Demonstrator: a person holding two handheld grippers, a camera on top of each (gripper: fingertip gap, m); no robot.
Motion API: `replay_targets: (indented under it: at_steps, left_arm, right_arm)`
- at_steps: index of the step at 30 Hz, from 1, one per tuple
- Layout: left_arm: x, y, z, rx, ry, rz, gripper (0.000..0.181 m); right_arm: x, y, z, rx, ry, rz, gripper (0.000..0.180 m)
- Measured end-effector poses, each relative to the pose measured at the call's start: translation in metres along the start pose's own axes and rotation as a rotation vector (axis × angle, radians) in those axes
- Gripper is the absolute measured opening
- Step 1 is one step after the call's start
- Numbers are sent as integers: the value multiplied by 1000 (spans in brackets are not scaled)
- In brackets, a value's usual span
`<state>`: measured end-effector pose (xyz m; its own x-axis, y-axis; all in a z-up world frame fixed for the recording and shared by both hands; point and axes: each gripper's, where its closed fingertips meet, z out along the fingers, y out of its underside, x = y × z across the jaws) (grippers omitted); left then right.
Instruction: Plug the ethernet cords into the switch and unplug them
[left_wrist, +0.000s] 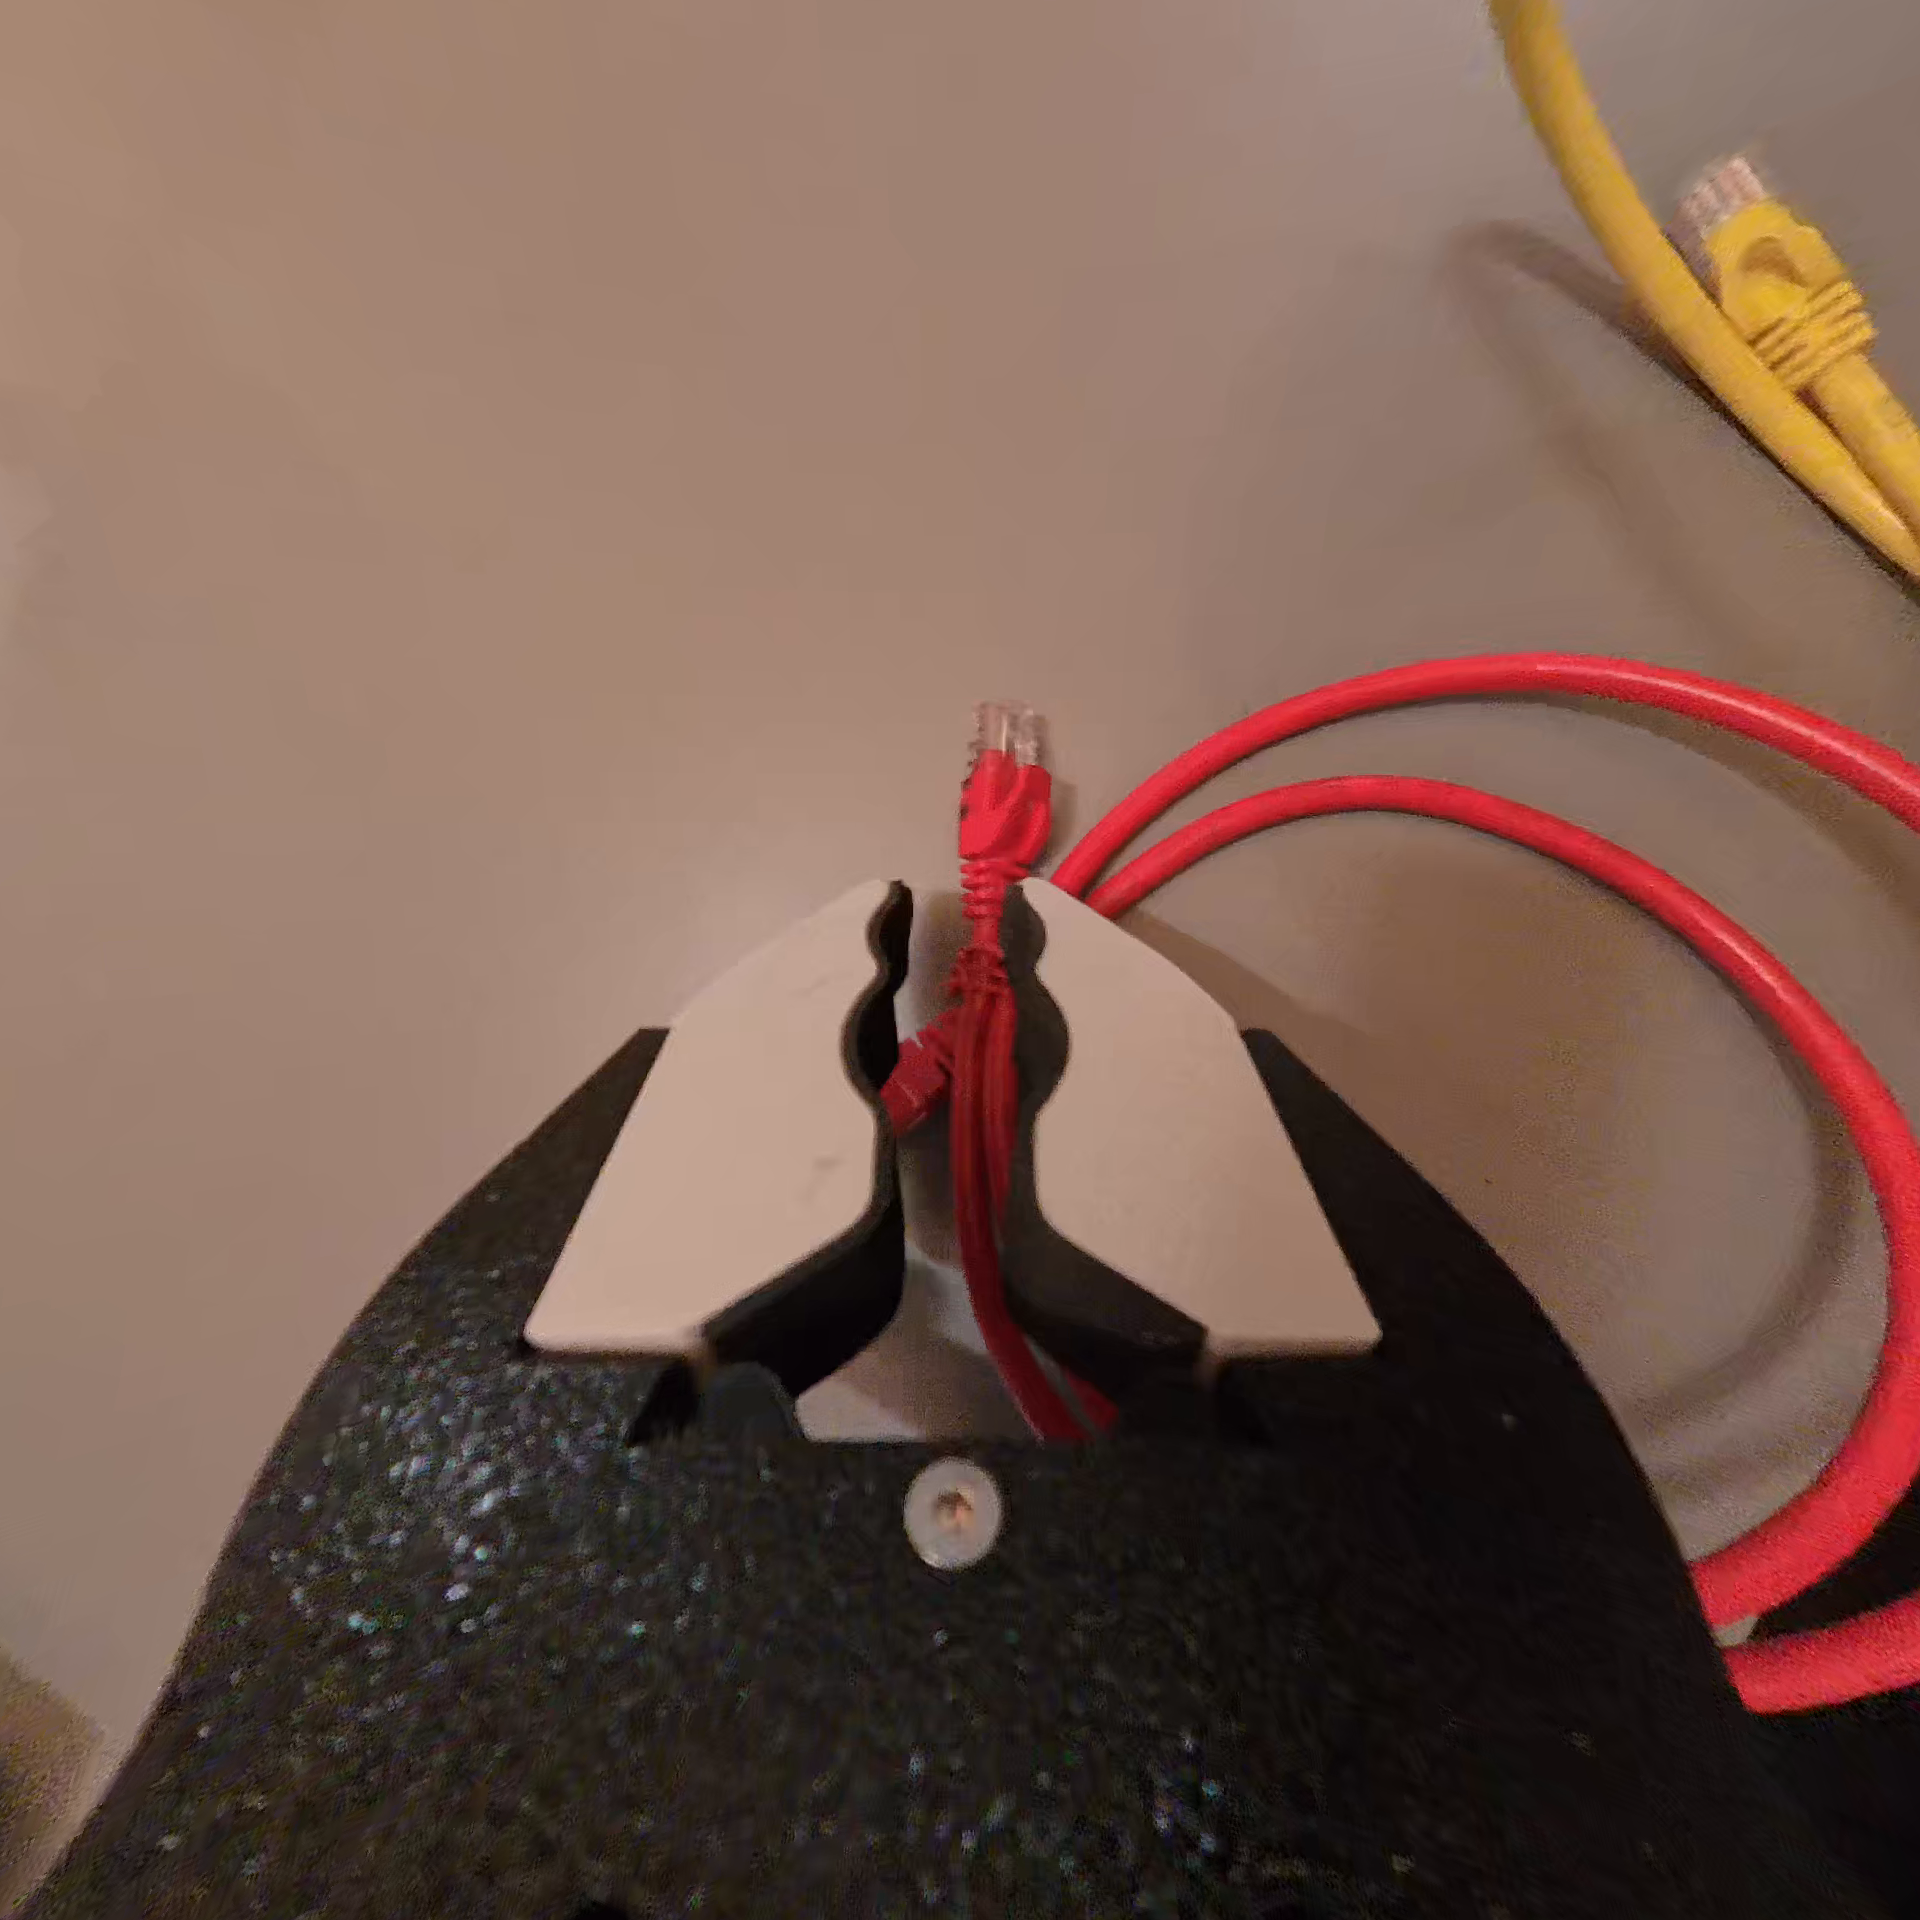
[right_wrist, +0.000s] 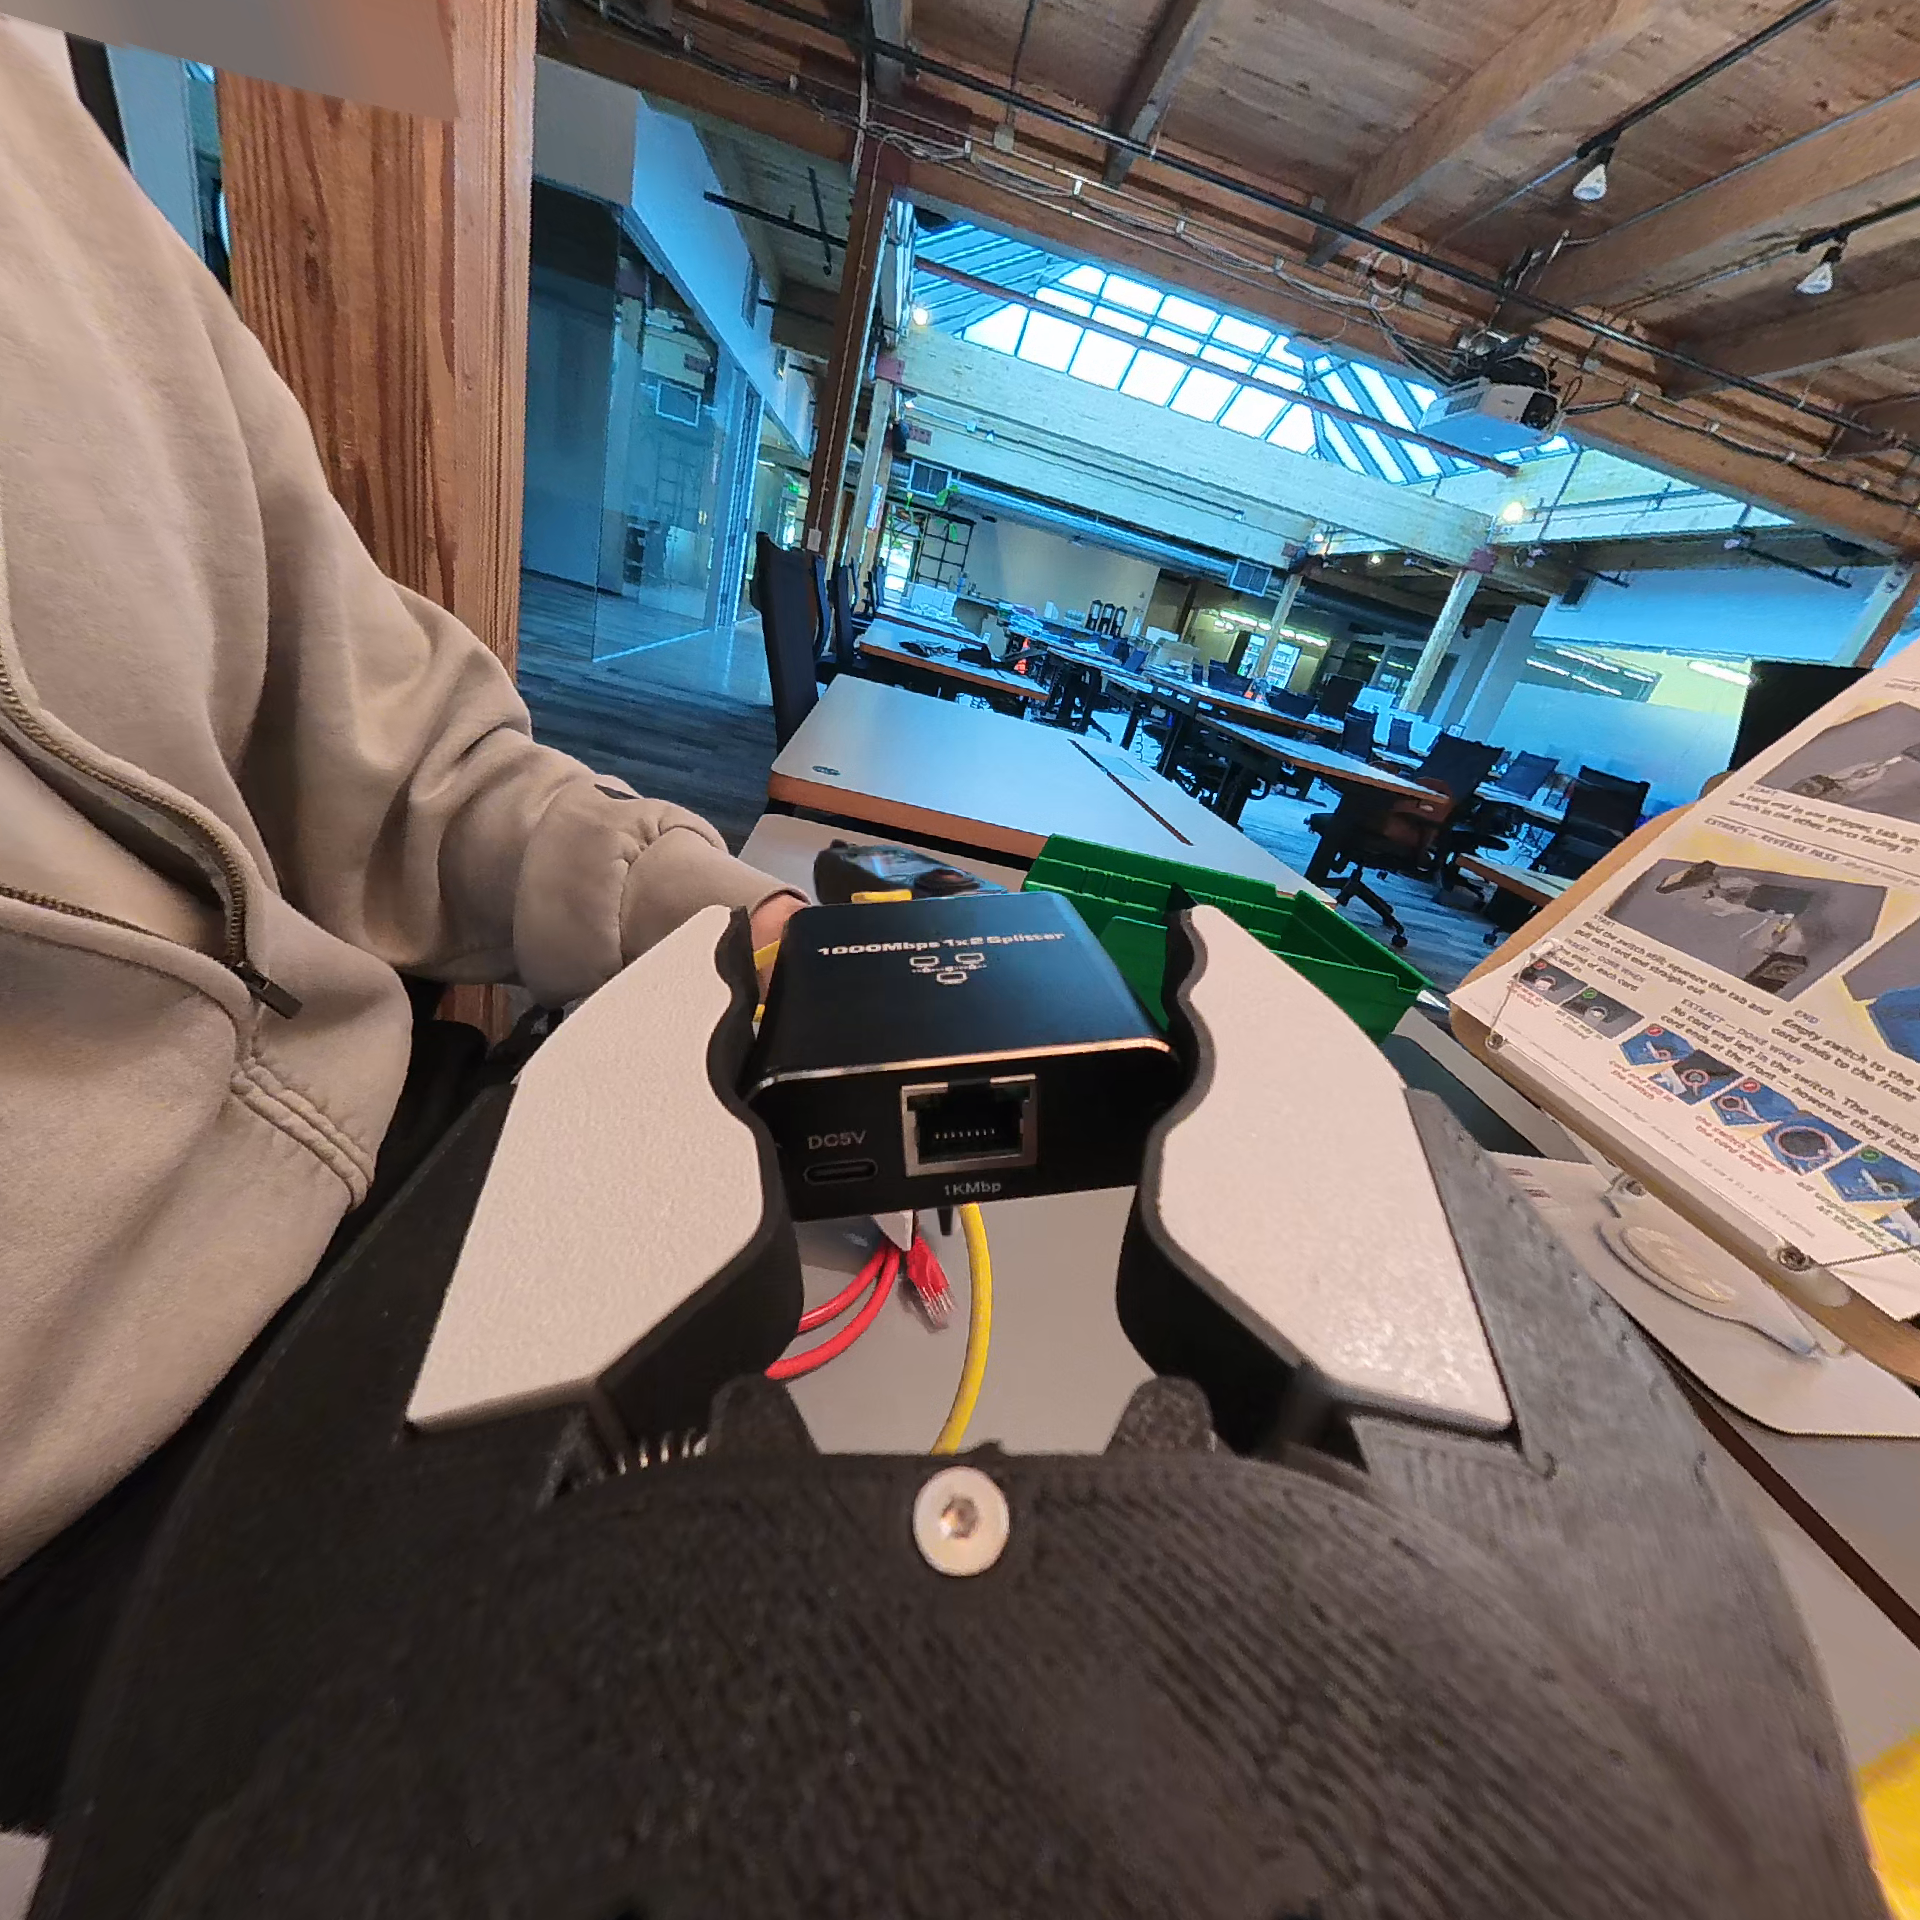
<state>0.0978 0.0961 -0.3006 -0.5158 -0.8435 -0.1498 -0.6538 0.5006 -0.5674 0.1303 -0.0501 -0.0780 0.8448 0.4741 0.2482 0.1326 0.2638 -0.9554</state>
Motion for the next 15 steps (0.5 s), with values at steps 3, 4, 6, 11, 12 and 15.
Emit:
replay_targets:
  at_steps: [3, 4, 6, 11, 12, 15]
  left_arm:
    - [2, 0, -8, 16, 47, -3, 19]
    - [4, -1, -13, 30, 60, 12, 24]
    - [11, 0, -23, 44, 95, 71, 40]
    - [15, 21, -24, -69, 43, 221, 41]
    - [12, 25, -20, -95, 9, 233, 40]
    - [12, 24, -12, -96, -7, 226, 29]
  right_arm:
    - [1, 0, -2, 4, 6, 2, 76]
    - [2, 0, -3, 3, 7, 1, 76]
    - [2, 0, -4, 5, 12, -3, 76]
    - [5, 1, -5, 18, 17, 6, 77]
    - [5, 2, -4, 19, 16, 6, 77]
    - [4, 4, -1, 14, 8, 6, 76]
